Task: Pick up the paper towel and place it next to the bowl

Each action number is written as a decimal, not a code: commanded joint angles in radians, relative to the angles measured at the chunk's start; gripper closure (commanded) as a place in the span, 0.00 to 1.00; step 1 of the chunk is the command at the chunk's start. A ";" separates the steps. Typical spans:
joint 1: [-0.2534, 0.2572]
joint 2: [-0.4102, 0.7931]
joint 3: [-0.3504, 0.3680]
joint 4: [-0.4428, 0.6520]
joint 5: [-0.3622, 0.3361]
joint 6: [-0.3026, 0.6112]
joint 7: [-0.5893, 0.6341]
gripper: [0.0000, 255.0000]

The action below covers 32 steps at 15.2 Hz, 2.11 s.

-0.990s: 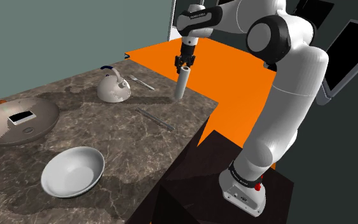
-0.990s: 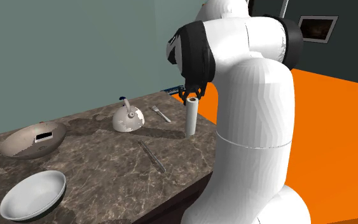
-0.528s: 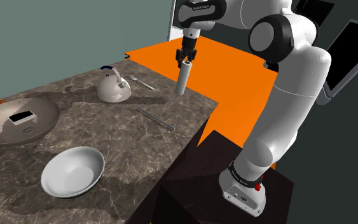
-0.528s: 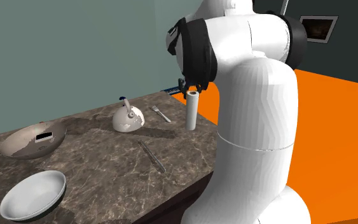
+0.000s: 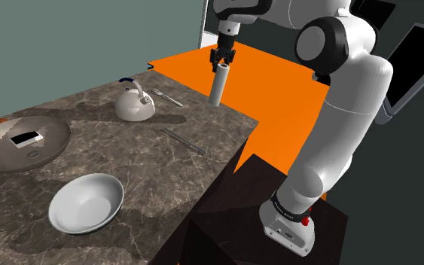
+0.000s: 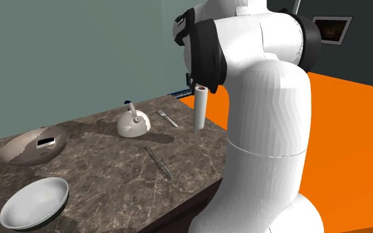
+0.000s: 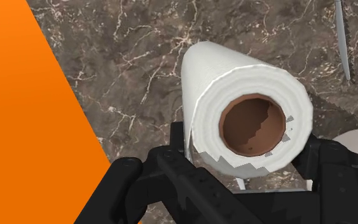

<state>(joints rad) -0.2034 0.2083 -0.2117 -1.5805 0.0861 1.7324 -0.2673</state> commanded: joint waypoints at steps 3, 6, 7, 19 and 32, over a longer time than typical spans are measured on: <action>-0.001 0.000 0.000 0.057 -0.001 -0.057 0.004 1.00; -0.002 0.004 -0.001 0.103 0.000 -0.099 0.005 1.00; -0.003 0.006 -0.001 0.119 0.000 -0.113 0.006 1.00; -0.017 0.058 -0.004 0.356 0.012 -0.299 0.008 1.00; -0.068 0.230 -0.004 0.806 0.056 -0.579 0.013 1.00</action>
<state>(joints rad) -0.2663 0.4240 -0.2164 -0.8119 0.1380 1.1770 -0.2558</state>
